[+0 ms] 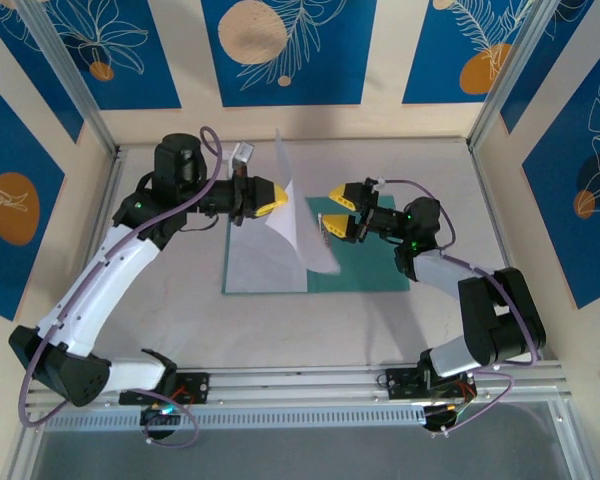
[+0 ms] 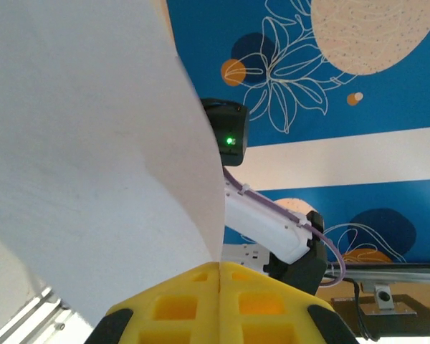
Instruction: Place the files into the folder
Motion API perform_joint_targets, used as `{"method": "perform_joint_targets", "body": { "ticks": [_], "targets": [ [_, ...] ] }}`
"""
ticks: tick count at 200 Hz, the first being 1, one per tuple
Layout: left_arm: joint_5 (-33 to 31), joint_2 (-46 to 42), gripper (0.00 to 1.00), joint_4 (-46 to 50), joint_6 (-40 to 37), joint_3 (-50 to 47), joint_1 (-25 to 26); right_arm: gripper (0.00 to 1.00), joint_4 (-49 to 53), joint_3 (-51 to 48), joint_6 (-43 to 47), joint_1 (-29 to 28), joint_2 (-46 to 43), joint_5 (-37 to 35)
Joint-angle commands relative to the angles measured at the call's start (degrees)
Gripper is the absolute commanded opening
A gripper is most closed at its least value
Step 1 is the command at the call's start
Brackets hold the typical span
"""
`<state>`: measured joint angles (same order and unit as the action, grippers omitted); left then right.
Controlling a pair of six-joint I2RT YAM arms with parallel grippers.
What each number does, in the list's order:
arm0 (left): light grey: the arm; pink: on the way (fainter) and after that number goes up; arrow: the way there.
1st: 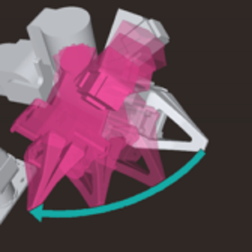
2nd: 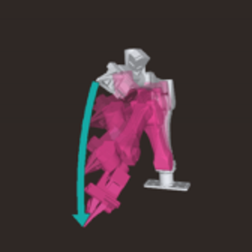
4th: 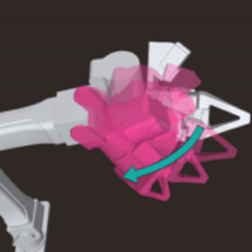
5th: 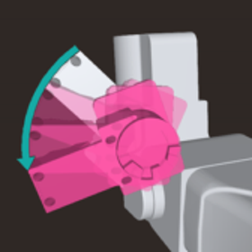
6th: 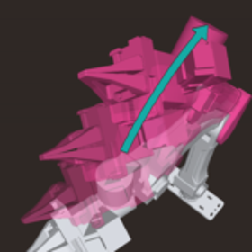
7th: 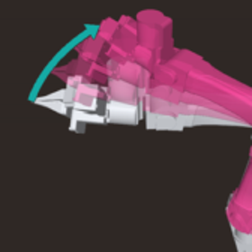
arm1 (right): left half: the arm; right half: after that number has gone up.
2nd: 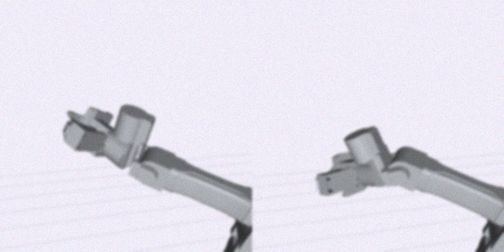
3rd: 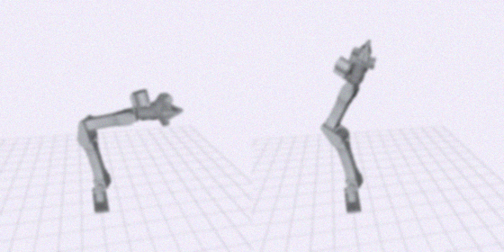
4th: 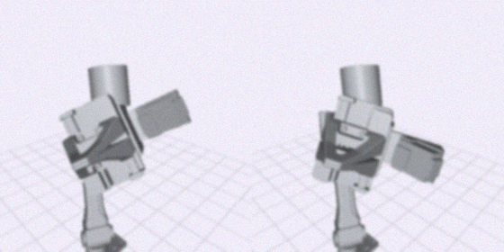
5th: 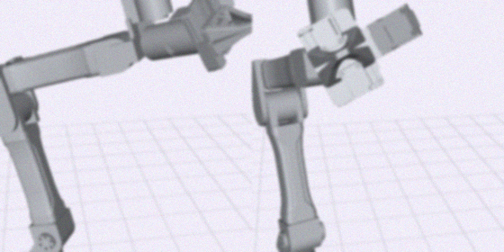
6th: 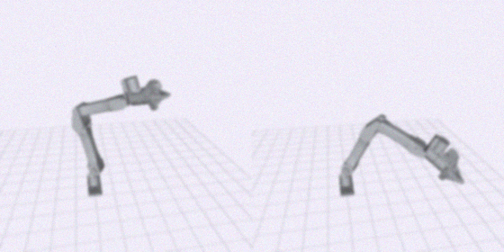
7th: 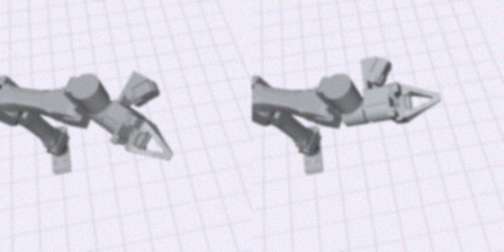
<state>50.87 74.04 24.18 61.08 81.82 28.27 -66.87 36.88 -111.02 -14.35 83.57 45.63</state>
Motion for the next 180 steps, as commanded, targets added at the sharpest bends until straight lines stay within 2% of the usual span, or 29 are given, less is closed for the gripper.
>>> {"method": "perform_joint_targets", "body": {
  "ticks": [1, 15, 49, 100, 164, 180],
  "targets": [
    [3.1, -0.8, 0.0, -3.7, -0.3, -0.9, 0.1, 0.79, -1.9, 0.4, 0.7, -0.7, 0.4, 0.0],
    [3.8, 0.0, 0.0, -5.9, 0.2, -0.8, -0.1, 0.79, -0.2, 0.1, 1.8, -1.1, 0.7, 0.3],
    [3.5, 3.3, 0.0, -3.8, -2.4, 4.1, -1.0, 0.79, 1.3, -1.9, 3.4, -0.9, 1.6, 1.0],
    [3.1, 8.1, 0.0, -3.5, -1.8, 12.0, -1.0, 0.8, -1.1, -4.8, 2.5, -0.1, 2.7, 1.4],
    [2.8, 12.2, 0.0, -10.6, 3.7, 16.2, 0.6, 0.86, -13.0, -8.2, -6.1, 1.5, 6.4, -0.2],
    [2.6, 12.9, 0.0, -12.7, 5.0, 16.2, 1.7, 0.87, -13.3, -8.4, -7.3, 1.1, 6.3, -1.2]
  ]
}}
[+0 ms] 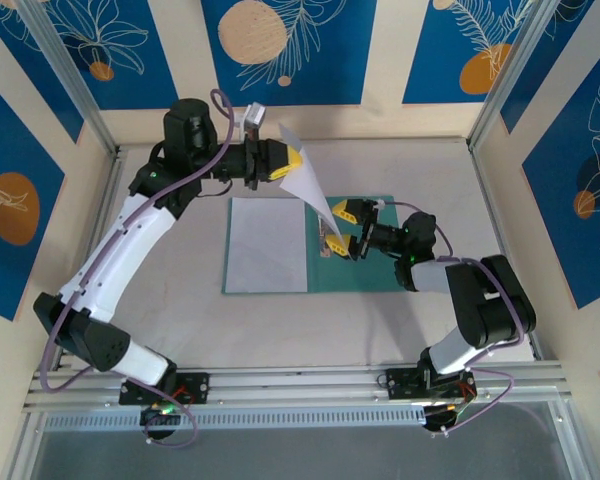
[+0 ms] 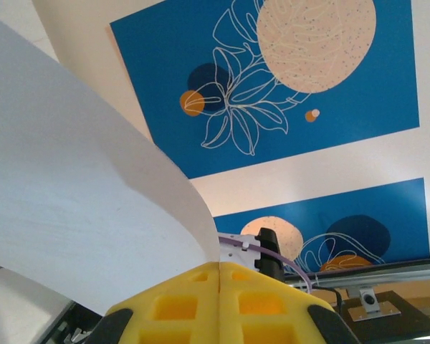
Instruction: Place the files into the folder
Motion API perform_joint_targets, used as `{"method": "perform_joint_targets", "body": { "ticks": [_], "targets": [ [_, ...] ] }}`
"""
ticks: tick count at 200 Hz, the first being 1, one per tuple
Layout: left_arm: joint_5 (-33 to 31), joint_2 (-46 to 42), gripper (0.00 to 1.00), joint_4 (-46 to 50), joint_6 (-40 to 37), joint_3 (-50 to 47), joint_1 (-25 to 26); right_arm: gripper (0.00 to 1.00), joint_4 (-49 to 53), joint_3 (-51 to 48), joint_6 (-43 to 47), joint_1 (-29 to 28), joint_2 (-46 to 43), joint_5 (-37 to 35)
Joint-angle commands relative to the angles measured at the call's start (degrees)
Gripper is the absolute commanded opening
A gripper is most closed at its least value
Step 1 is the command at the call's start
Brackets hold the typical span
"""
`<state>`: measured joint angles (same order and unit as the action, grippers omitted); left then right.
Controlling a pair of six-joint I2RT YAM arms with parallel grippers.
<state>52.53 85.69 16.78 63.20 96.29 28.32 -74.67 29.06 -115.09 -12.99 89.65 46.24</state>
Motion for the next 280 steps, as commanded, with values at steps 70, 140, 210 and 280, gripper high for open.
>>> {"method": "perform_joint_targets", "body": {
  "ticks": [70, 140, 210, 280],
  "targets": [
    [-1.4, -2.2, 0.0, -15.3, 9.4, -7.4, 5.5, 0.89, -5.6, 0.4, -10.2, -2.1, -4.9, -9.2],
    [-1.2, -10.0, 0.0, -7.7, 6.5, -13.1, 5.0, 0.88, -5.5, 2.0, -10.9, 0.3, -9.3, -11.0],
    [1.4, -14.2, 0.0, -5.6, 5.7, -19.5, 0.6, 0.85, -4.9, 0.2, -8.4, 1.9, -11.0, -8.7],
    [-3.8, -15.8, 0.0, 4.5, -4.7, -19.0, -1.1, 0.81, 4.3, 1.2, -2.4, 2.0, -13.7, -4.7]
  ]
}}
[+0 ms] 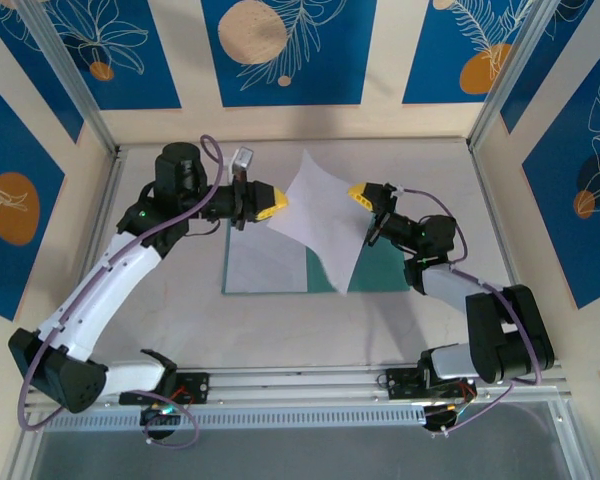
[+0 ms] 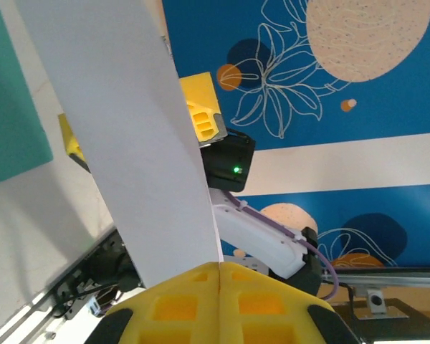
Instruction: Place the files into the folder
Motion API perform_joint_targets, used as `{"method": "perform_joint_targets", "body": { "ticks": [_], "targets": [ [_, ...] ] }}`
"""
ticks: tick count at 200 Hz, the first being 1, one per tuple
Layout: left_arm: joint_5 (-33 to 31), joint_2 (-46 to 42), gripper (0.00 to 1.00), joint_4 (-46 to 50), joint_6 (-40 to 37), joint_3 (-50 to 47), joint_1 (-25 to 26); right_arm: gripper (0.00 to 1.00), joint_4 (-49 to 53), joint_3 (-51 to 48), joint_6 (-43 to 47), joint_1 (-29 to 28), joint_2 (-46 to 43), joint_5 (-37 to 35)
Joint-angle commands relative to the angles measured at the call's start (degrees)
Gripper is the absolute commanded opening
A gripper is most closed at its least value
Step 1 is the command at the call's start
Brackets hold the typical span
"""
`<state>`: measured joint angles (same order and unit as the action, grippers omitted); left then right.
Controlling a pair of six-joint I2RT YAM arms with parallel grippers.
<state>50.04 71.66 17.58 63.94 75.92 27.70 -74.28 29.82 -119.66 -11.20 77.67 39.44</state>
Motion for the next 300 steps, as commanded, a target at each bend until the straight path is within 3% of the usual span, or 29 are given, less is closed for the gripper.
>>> {"method": "perform_joint_targets", "body": {
  "ticks": [1, 79, 116, 135, 155, 170, 216, 235, 259, 276, 300],
  "targets": [
    [-1.3, -1.8, 0.0, 3.6, -5.4, 1.3, -0.5, 0.81, 4.0, 0.5, 2.3, 0.2, -1.7, 2.2],
    [-0.1, -1.6, 0.0, -0.3, -5.3, -0.7, -1.4, 0.81, 5.6, 0.9, 3.0, 0.3, -0.7, 4.8],
    [-0.1, -1.5, 0.0, 2.7, -8.0, -0.4, -2.8, 0.77, 6.1, 0.7, 2.9, 0.4, -0.4, 5.2],
    [1.3, -1.4, 0.0, 1.8, -7.8, -0.8, -3.3, 0.71, 6.3, 0.9, 3.2, 0.5, -0.3, 5.5],
    [2.7, -1.1, 0.0, 0.5, -7.2, -1.6, -3.7, 0.54, 7.9, 1.2, 4.1, 0.6, -0.6, 6.1],
    [3.3, -1.3, 0.0, -0.7, -6.7, -2.6, -4.2, 0.47, 9.5, 1.4, 5.1, 0.6, -1.2, 6.4],
    [6.9, -2.3, 0.0, -9.8, -1.9, -7.4, -4.6, 0.19, 23.0, 3.4, 13.6, 1.4, -5.7, 7.9],
    [7.5, -3.3, 0.14, -12.0, -1.3, -9.3, -5.3, 0.09, 30.7, 5.6, 18.3, 2.8, -7.8, 9.7],
    [7.3, -4.4, 0.44, -11.9, -2.7, -11.3, -7.8, 0.04, 46.3, 10.8, 29.4, 5.5, -11.1, 12.9],
    [5.0, -4.5, 0.65, -7.5, -7.7, -12.0, -9.7, 0.03, 66.3, 17.6, 43.8, 7.8, -12.7, 14.5],
    [-3.8, -3.4, 0.8, 5.4, -21.9, -10.5, -10.2, 0.03, 97.7, 31.7, 68.2, 10.3, -11.0, 12.0]
  ]
}}
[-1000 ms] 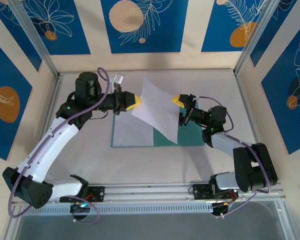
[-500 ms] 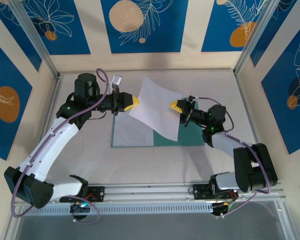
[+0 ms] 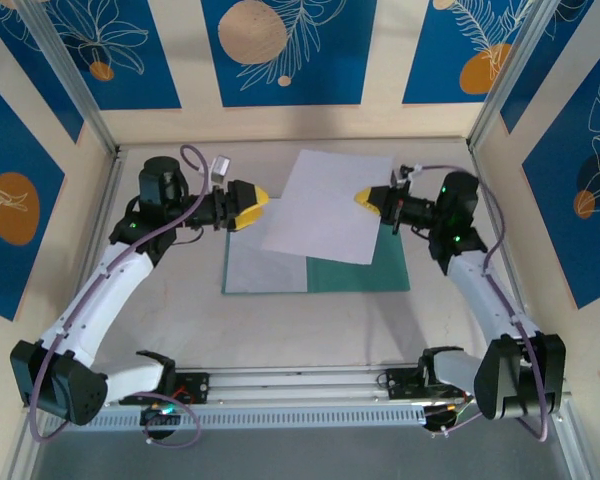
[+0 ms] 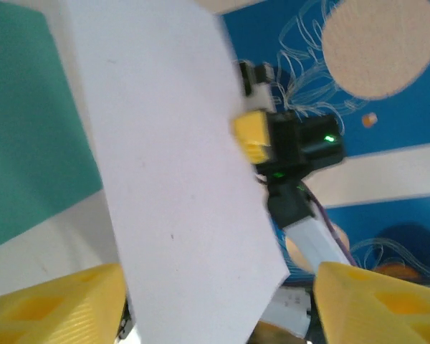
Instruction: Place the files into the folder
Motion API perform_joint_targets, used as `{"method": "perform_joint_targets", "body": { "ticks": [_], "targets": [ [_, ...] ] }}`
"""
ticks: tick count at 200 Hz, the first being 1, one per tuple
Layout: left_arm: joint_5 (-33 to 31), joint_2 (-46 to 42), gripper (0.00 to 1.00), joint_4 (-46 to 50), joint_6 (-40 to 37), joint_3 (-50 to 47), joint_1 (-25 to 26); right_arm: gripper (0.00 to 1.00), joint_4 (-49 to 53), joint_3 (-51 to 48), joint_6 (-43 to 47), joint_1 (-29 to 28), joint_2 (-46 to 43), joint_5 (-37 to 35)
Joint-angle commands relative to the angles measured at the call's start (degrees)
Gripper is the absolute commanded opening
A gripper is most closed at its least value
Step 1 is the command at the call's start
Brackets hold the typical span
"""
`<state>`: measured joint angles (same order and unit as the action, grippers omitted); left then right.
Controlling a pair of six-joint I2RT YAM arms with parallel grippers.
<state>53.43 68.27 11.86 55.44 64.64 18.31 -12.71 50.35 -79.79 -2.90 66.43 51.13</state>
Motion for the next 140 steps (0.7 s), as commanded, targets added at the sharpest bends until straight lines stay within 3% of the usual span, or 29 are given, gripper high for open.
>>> {"method": "perform_joint_targets", "body": {
  "ticks": [1, 20, 35, 62, 113, 140],
  "targets": [
    [-7.6, 0.0, 0.81, 11.4, -13.8, 0.8, -0.8, 0.03, 37.1, 11.8, 29.3, 2.0, 0.5, 0.2],
    [-12.8, 2.0, 0.9, 12.2, -19.6, -0.7, -0.8, 0.02, 51.1, 20.4, 42.3, 3.0, 4.1, -2.4],
    [-16.1, 4.6, 0.9, 11.5, -21.6, -2.0, -0.8, 0.01, 55.6, 24.4, 48.1, 3.6, 7.0, -3.1],
    [-16.8, 10.4, 0.87, 7.3, -22.5, -4.8, -0.7, 0.01, 58.3, 28.7, 52.4, 3.3, 12.0, -3.1],
    [-16.2, 18.7, 0.83, 0.8, -22.3, -9.2, -0.6, 0.01, 62.4, 37.3, 57.5, -4.4, 21.3, -4.7],
    [-15.6, 20.0, 0.81, -2.4, -21.0, -11.4, -0.5, 0.01, 68.6, 39.6, 63.5, -4.2, 25.5, -14.6]
  ]
}}
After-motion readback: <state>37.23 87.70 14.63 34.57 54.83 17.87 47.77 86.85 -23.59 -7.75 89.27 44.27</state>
